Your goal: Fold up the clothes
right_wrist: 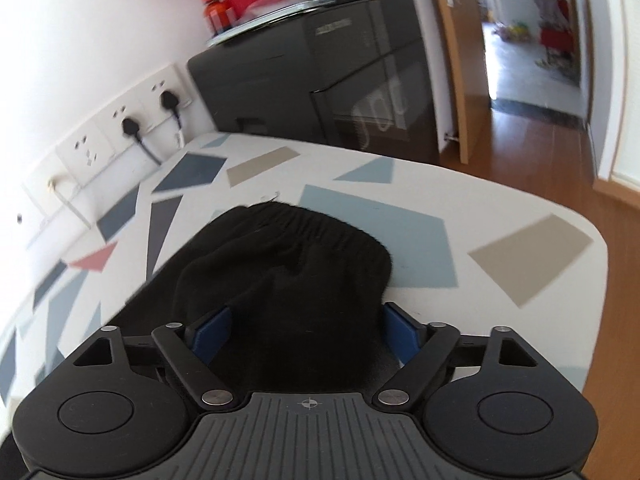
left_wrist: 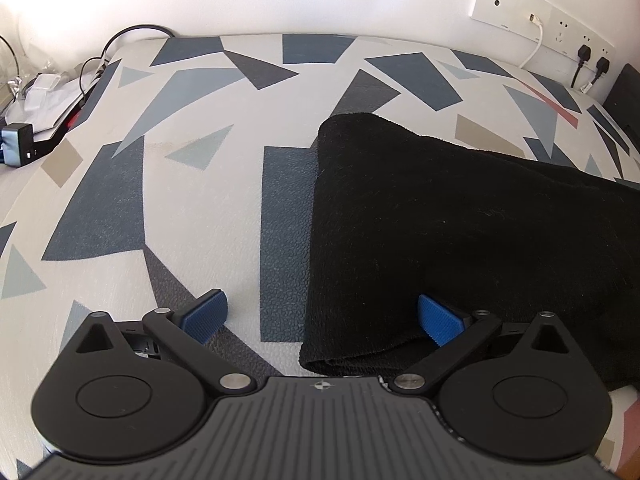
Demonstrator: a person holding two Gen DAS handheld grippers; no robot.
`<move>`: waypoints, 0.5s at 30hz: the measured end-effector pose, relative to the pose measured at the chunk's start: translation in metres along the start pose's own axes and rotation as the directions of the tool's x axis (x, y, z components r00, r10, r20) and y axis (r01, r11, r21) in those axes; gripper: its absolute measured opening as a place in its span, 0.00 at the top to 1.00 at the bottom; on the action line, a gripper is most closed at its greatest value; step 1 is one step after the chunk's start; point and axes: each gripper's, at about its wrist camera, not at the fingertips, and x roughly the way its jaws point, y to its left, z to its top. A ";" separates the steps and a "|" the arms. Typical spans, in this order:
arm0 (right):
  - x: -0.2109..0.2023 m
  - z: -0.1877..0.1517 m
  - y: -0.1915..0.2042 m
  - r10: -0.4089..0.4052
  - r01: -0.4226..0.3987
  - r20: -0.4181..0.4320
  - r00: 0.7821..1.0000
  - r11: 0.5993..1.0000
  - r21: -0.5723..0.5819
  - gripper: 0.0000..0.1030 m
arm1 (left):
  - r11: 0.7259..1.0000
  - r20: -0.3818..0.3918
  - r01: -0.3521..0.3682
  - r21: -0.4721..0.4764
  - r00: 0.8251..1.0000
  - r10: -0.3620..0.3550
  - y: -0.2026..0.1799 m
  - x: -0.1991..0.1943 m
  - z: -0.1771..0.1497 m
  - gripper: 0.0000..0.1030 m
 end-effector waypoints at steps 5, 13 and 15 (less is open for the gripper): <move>0.008 -0.003 0.021 -0.034 0.029 -0.033 0.999 0.989 -0.144 0.03 | 1.000 0.003 -0.008 -0.013 1.000 0.008 -0.001 -0.001 -0.001 0.00; 0.016 -0.012 0.040 -0.106 0.093 -0.032 0.994 0.954 -0.286 0.01 | 0.999 0.010 -0.021 -0.034 1.000 0.022 -0.002 -0.001 -0.004 0.00; 0.016 -0.012 0.040 -0.103 0.090 -0.030 0.994 0.954 -0.287 0.01 | 0.999 0.010 -0.024 -0.038 1.000 0.024 -0.002 -0.001 -0.004 0.00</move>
